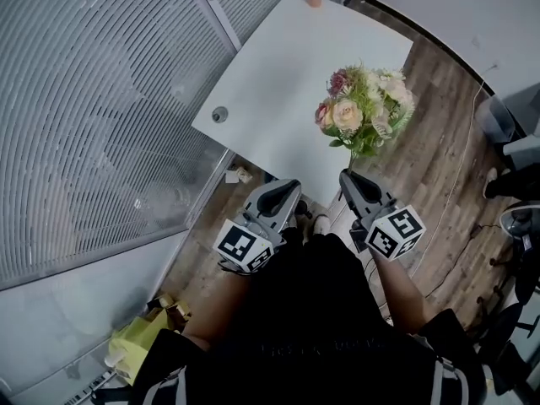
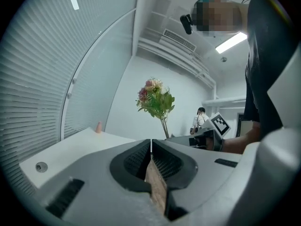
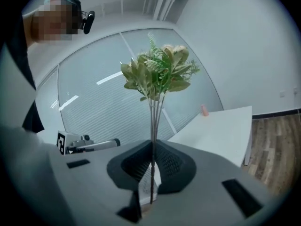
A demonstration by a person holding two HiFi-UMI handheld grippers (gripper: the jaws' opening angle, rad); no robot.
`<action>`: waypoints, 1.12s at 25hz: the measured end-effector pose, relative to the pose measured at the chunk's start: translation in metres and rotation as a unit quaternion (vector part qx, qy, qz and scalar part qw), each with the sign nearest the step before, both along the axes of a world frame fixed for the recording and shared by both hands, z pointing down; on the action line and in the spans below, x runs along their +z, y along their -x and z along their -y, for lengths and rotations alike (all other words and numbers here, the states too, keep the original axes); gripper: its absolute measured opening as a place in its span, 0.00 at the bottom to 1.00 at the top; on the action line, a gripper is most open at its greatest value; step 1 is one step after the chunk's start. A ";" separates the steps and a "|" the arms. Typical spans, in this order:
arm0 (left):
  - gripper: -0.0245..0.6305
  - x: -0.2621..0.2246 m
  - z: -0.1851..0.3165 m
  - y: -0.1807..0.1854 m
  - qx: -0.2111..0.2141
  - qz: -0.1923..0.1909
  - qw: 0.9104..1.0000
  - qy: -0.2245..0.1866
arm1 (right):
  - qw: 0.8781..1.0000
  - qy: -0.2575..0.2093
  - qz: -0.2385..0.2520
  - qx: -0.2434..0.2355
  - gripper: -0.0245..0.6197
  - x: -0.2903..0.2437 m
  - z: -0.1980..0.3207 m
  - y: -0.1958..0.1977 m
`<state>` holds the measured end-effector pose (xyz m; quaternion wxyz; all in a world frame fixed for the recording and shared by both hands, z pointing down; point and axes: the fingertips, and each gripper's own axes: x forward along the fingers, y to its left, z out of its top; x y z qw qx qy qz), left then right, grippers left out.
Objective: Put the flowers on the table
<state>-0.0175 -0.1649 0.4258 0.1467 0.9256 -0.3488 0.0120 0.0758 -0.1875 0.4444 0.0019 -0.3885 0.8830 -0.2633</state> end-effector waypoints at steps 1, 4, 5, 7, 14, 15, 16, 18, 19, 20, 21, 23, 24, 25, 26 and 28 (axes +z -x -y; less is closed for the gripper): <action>0.07 0.006 0.003 0.001 0.000 0.003 1.000 0.000 | 1.000 0.003 -0.002 0.004 0.10 0.004 0.003 0.002; 0.07 0.014 0.014 0.003 -0.005 0.010 1.000 0.015 | 1.000 0.007 -0.022 0.003 0.10 0.019 0.010 0.009; 0.07 0.016 0.019 0.005 -0.007 0.010 1.000 0.018 | 0.999 0.009 -0.032 0.000 0.10 0.026 0.012 0.012; 0.07 0.025 0.028 0.010 -0.011 0.011 1.000 0.017 | 0.999 0.015 -0.052 -0.005 0.10 0.042 0.015 0.016; 0.07 0.070 0.046 0.027 -0.013 0.043 0.998 0.038 | 0.996 0.043 -0.079 -0.012 0.10 0.083 0.024 0.030; 0.07 0.075 0.047 0.030 -0.015 0.044 0.998 0.045 | 0.995 0.048 -0.082 -0.010 0.10 0.089 0.026 0.031; 0.07 0.079 0.048 0.032 -0.017 0.044 0.998 0.050 | 0.995 0.054 -0.085 -0.008 0.10 0.094 0.027 0.031; 0.07 0.088 0.049 0.035 -0.019 0.046 0.997 0.056 | 0.994 0.067 -0.090 -0.006 0.10 0.103 0.028 0.032; 0.07 0.092 0.049 0.035 -0.018 0.048 0.997 0.058 | 0.993 0.071 -0.092 -0.005 0.10 0.107 0.029 0.032; 0.07 0.095 0.050 0.034 -0.016 0.048 0.997 0.060 | 0.993 0.074 -0.094 -0.004 0.10 0.112 0.031 0.032; 0.07 0.098 0.052 0.033 -0.014 0.048 0.997 0.062 | 0.992 0.077 -0.097 -0.003 0.10 0.116 0.032 0.032; 0.07 0.102 0.053 0.029 -0.009 0.045 0.997 0.069 | 0.991 0.083 -0.103 -0.003 0.10 0.124 0.035 0.032; 0.07 0.104 0.052 0.027 -0.006 0.043 0.996 0.074 | 0.991 0.088 -0.103 -0.004 0.10 0.127 0.036 0.032; 0.07 0.105 0.051 0.025 -0.003 0.039 0.996 0.078 | 0.990 0.093 -0.102 -0.004 0.10 0.130 0.036 0.033; 0.07 0.105 0.050 0.022 0.000 0.036 0.996 0.082 | 0.990 0.097 -0.101 -0.004 0.10 0.134 0.037 0.035; 0.07 0.103 0.047 0.017 0.002 0.029 0.995 0.093 | 0.989 0.105 -0.101 -0.003 0.10 0.140 0.038 0.035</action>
